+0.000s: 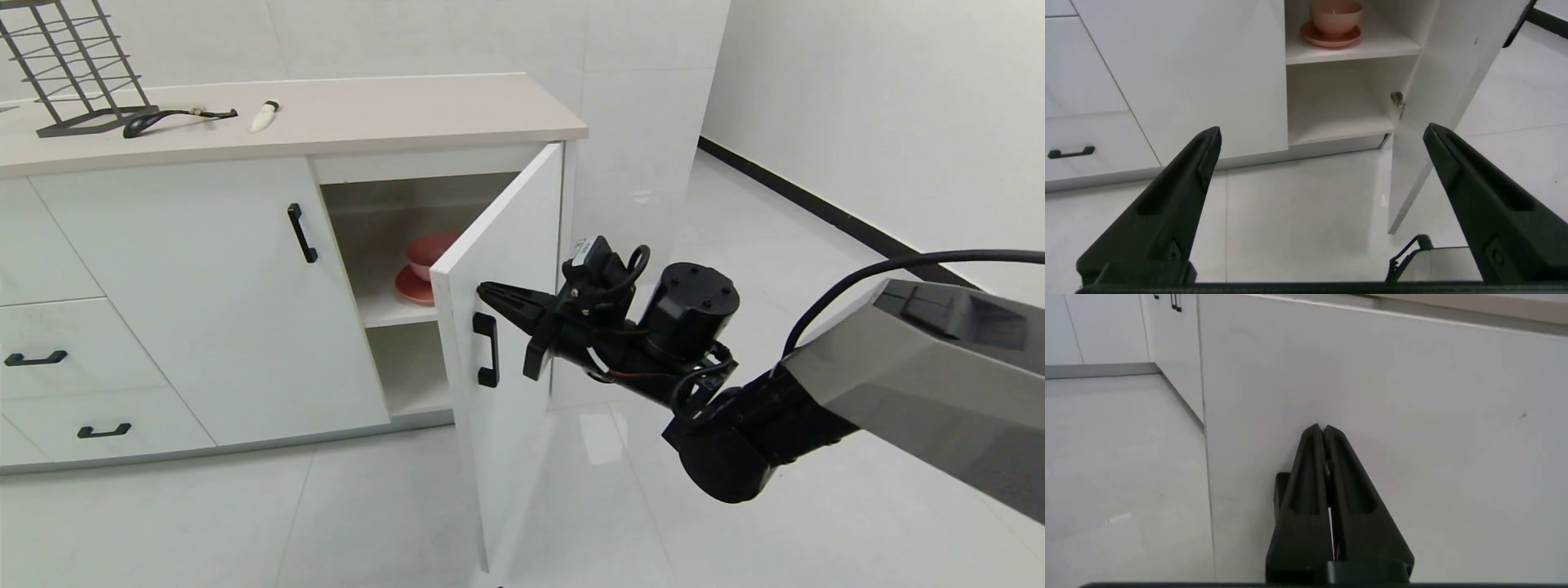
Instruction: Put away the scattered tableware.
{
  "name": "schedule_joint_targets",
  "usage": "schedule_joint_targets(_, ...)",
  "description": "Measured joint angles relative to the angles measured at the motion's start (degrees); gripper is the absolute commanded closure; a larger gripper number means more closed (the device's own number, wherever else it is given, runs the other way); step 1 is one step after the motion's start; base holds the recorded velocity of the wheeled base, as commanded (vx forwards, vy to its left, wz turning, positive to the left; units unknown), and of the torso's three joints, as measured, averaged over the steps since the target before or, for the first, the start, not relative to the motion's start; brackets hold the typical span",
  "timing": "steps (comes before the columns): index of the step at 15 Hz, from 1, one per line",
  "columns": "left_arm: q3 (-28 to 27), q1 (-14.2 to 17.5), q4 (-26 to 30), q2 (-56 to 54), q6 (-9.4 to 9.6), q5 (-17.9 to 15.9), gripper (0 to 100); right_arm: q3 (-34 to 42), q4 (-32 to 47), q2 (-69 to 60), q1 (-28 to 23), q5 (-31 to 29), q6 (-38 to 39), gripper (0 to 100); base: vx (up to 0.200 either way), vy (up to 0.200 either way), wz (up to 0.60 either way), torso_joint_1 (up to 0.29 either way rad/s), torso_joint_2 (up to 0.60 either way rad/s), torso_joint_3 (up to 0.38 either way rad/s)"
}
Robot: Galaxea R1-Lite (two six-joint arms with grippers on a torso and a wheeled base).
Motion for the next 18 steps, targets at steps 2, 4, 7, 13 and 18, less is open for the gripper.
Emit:
schedule_joint_targets(2, 0.0, 0.0, 0.0, 0.0, 0.00, 0.0, 0, -3.1, -0.1, 1.9, 0.7, 0.0, 0.0, 100, 0.000, 0.000, 0.00, 0.000, 0.00, 0.000)
schedule_joint_targets(4, 0.0, 0.0, 0.0, 0.0, -0.05, 0.0, 0, -6.1, -0.1, 3.7, 1.1, 0.0, 0.0, 100, 0.000, 0.000, 0.00, 0.000, 0.00, 0.000)
schedule_joint_targets(7, 0.0, 0.0, 0.0, 0.0, -0.02, 0.0, 0, -11.1, -0.4, 6.8, 2.4, 0.0, 0.8, 100, 0.000, 0.000, 0.00, 0.000, 0.00, 0.000)
schedule_joint_targets(13, 0.0, 0.0, 0.0, 0.0, -0.02, 0.0, 0, -17.6, -0.6, 11.1, 5.0, 0.0, 1.9, 100, 0.000, 0.000, 0.00, 0.000, 0.00, 0.000)
schedule_joint_targets(18, 0.0, 0.0, 0.0, 0.0, -0.02, 0.0, 0, -17.7, -1.3, 9.2, 6.0, -0.5, 2.4, 100, 0.000, 0.000, 0.00, 0.000, 0.00, 0.000)
